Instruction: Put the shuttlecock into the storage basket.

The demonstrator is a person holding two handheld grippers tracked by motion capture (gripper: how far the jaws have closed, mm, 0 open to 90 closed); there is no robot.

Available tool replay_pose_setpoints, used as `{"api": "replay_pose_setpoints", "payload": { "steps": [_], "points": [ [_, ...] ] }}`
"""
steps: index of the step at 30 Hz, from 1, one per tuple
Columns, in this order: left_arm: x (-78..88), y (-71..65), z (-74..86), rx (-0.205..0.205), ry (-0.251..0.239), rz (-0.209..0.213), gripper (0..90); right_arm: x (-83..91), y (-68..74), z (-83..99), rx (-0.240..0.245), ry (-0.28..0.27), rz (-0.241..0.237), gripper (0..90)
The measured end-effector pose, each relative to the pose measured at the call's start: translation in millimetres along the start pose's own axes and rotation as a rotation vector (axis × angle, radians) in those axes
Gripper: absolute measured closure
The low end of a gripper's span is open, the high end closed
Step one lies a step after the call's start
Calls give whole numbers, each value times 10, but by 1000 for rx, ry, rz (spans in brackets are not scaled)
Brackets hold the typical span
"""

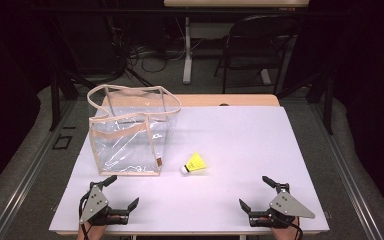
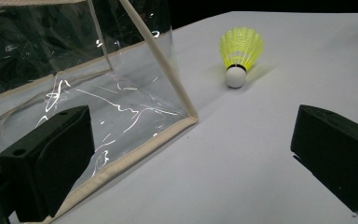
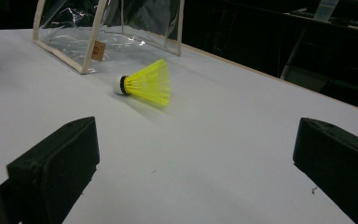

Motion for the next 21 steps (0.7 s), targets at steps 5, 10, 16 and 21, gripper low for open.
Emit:
{"api": "replay_pose_setpoints", "payload": {
  "steps": [5, 10, 16, 21],
  "points": [
    [-26, 0, -9, 8, 0, 2, 0, 8, -16, 16, -1, 3, 0, 0],
    [-53, -17, -1, 16, 10, 14, 0, 10, -16, 23, -17, 5, -2, 0],
    [-69, -25, 0, 14, 13, 18, 0, 7, -10, 13, -7, 6, -2, 0],
    [-92, -43, -7, 25, 29, 26, 1, 0, 1, -1, -11, 4, -4, 0]
  ]
}}
Point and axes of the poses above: each handheld gripper's, and its own axes: x roughly backward along the jaws, z roughly out of its underside, y roughly to its left, the point moved 1 cm from there along -x, roughly forward along the jaws, and after that the axes turned 12 degrees about x, right-handed, at the moved point
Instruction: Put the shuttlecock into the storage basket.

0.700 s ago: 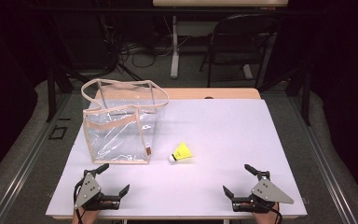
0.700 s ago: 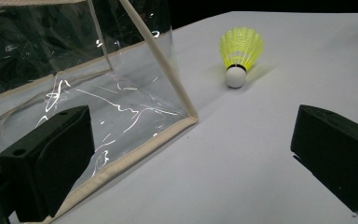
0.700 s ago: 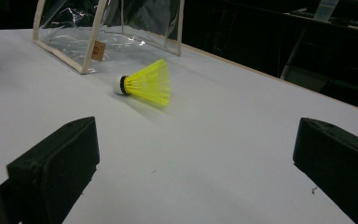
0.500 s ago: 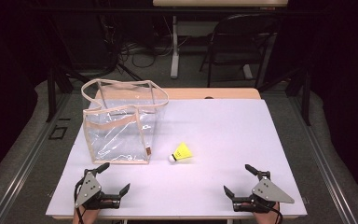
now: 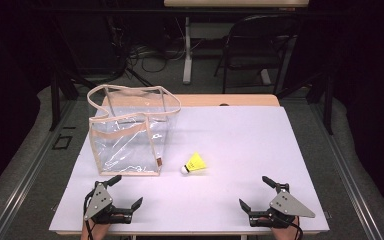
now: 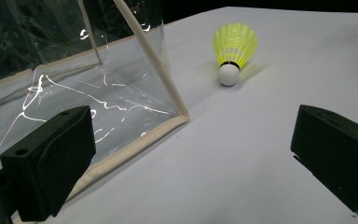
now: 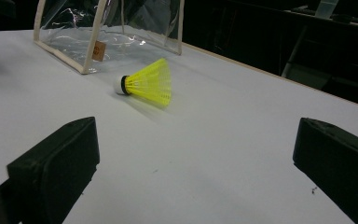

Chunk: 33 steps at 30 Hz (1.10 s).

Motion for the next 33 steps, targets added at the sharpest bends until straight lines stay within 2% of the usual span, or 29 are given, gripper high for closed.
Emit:
{"api": "replay_pose_setpoints", "payload": {
  "steps": [9, 15, 22, 33],
  "points": [
    [-81, -54, -52, -18, 14, 5, 1, -18, 5, 15, -1, 11, -6, 0],
    [-190, -89, -71, -22, 58, 32, 1, -19, 10, 15, -3, 14, -8, 1],
    [-240, -124, -120, -23, 61, 40, 0, -23, 13, 14, -2, 16, -13, 1],
    [-420, -195, -206, -46, 84, 64, 0, -23, 16, 16, -5, 20, -17, 1]
  ]
}}
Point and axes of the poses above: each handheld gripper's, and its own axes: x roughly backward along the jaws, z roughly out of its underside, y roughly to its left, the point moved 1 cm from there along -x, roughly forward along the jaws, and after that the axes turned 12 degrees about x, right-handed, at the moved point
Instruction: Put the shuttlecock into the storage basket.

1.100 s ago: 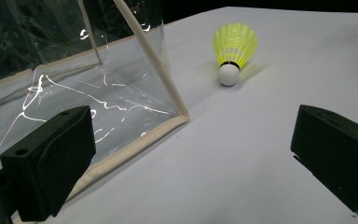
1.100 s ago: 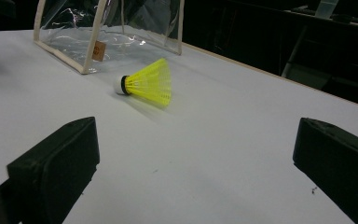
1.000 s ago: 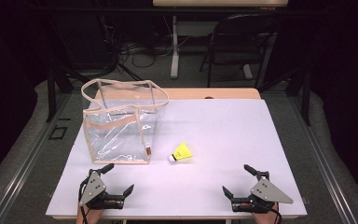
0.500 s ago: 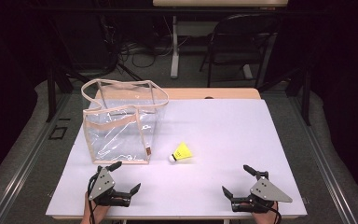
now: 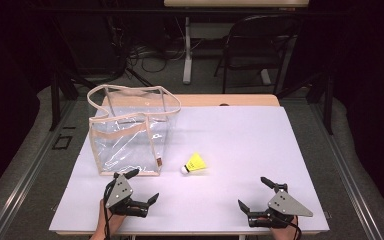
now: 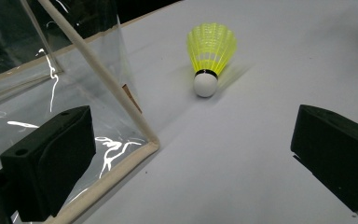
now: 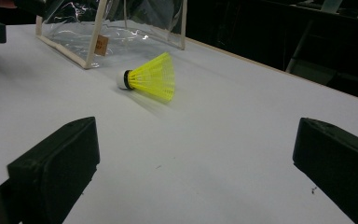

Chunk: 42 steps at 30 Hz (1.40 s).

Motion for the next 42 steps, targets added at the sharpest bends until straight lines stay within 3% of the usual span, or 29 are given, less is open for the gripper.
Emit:
{"api": "replay_pose_setpoints", "payload": {
  "steps": [11, 28, 42],
  "points": [
    [-105, -52, -66, -27, 24, 28, 0, 3, 5, -2, 5, 2, -1, 2],
    [-264, -109, -175, -63, 45, 32, 0, 2, 13, -3, 5, 6, -5, 3],
    [-448, -168, -269, -90, 90, 29, 0, 2, 10, 0, 5, 6, -7, 3]
  ]
}}
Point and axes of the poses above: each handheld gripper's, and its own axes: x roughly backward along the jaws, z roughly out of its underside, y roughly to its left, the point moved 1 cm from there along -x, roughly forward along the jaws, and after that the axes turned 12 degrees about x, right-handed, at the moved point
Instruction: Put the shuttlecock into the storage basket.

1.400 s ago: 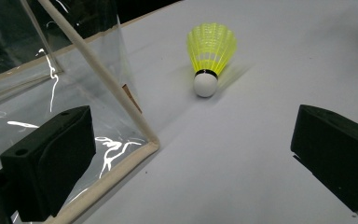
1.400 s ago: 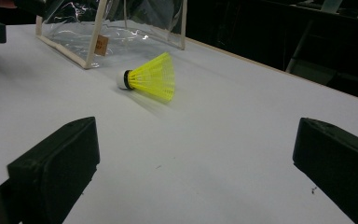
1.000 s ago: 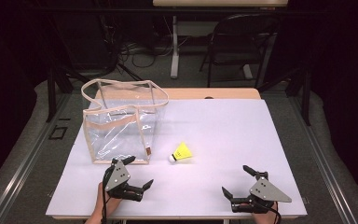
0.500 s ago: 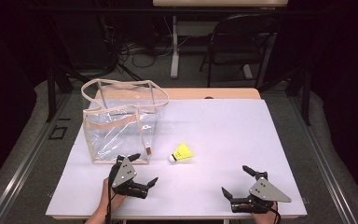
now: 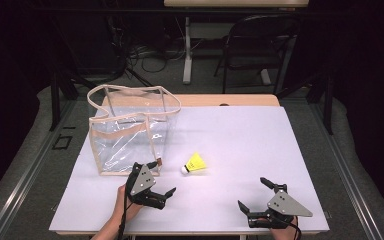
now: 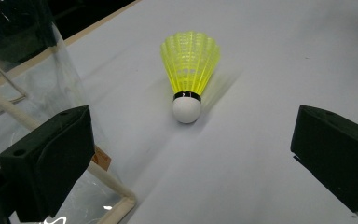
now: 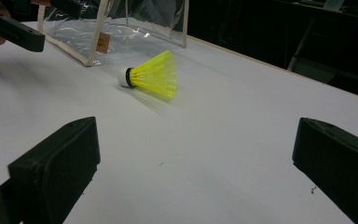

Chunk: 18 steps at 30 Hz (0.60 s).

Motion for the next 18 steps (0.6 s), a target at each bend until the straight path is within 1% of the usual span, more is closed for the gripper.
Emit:
{"api": "replay_pose_setpoints", "payload": {
  "steps": [6, 12, 18],
  "points": [
    [-55, -12, -30, 3, 24, 2, 0, -2, 1, 1, 0, 1, -1, 3],
    [-104, -27, -66, 2, 26, -6, 0, -9, 2, 3, -1, 2, -1, 4],
    [-196, -56, -101, -3, 44, -5, 0, -6, -1, 5, -2, 4, -1, 4]
  ]
}}
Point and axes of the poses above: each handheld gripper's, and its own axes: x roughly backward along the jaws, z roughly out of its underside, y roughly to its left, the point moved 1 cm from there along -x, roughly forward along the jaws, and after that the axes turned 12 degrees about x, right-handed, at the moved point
